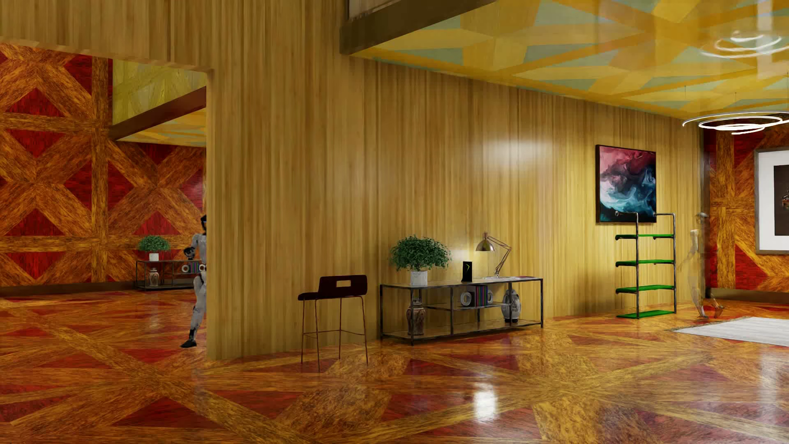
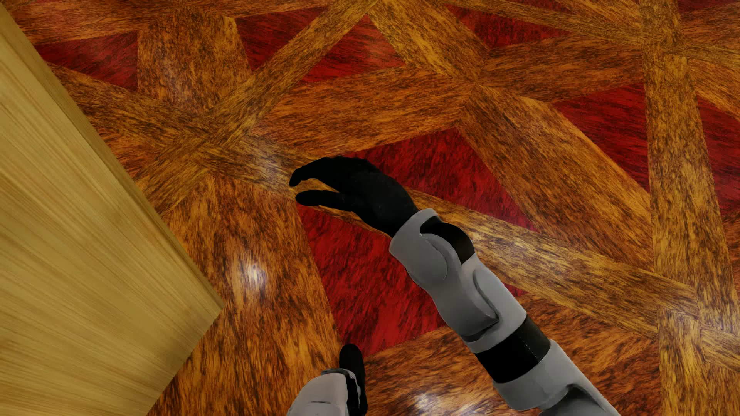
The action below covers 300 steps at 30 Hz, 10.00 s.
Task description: Move towards the dark green shelves
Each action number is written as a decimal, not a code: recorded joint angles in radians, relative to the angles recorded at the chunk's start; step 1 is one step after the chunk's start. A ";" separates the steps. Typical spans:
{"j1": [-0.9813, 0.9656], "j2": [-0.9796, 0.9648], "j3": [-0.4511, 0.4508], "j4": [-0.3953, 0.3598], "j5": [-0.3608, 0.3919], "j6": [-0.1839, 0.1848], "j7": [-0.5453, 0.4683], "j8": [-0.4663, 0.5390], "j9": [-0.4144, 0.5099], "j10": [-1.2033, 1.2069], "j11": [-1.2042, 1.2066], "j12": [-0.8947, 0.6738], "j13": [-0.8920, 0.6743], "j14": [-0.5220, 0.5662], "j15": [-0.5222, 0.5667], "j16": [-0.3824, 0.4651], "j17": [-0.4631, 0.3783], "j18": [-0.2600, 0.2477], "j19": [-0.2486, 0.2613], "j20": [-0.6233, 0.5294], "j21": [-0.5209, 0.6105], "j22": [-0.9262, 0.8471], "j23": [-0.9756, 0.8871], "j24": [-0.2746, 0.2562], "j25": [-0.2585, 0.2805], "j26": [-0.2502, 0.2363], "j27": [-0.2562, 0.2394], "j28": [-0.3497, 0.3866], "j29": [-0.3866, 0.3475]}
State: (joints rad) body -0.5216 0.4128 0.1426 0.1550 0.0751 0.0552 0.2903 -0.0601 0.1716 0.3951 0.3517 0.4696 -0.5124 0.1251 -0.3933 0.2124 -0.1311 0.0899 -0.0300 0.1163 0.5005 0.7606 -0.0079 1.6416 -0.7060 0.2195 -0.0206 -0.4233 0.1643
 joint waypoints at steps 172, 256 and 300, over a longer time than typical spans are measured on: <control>0.461 -0.847 -0.151 -0.313 -0.265 -0.136 -0.138 0.024 0.016 -0.037 0.961 -0.558 0.677 -0.289 0.366 -0.187 0.040 0.026 -0.023 -0.277 -0.578 0.049 0.640 -0.177 -0.099 -0.017 0.278 0.271 -0.087; 0.540 -0.894 -0.166 -0.258 -0.302 -0.154 -0.172 -0.146 0.014 -0.035 0.600 -0.583 0.830 -0.356 0.356 -0.101 0.049 -0.046 -0.003 -0.172 -0.561 -0.025 0.625 -0.228 -0.079 -0.046 0.277 0.336 -0.240; 0.693 -0.920 -0.170 -0.280 -0.279 -0.123 -0.204 -0.100 0.003 -0.103 -0.212 -0.613 0.948 -0.451 0.317 -0.170 0.150 -0.070 0.092 -0.181 -0.729 -0.116 0.739 -0.415 0.000 -0.021 0.337 0.415 -0.364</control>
State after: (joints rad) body 0.1712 -0.5074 -0.0279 -0.1250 -0.2037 -0.0680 0.0862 -0.1602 0.1742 0.2917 0.1397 -0.1438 0.4356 -0.3258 -0.0764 0.0422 0.0193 0.0200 0.0620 -0.0643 -0.2283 0.6442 0.7314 1.2266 -0.7064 0.1981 0.3160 -0.0080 -0.2002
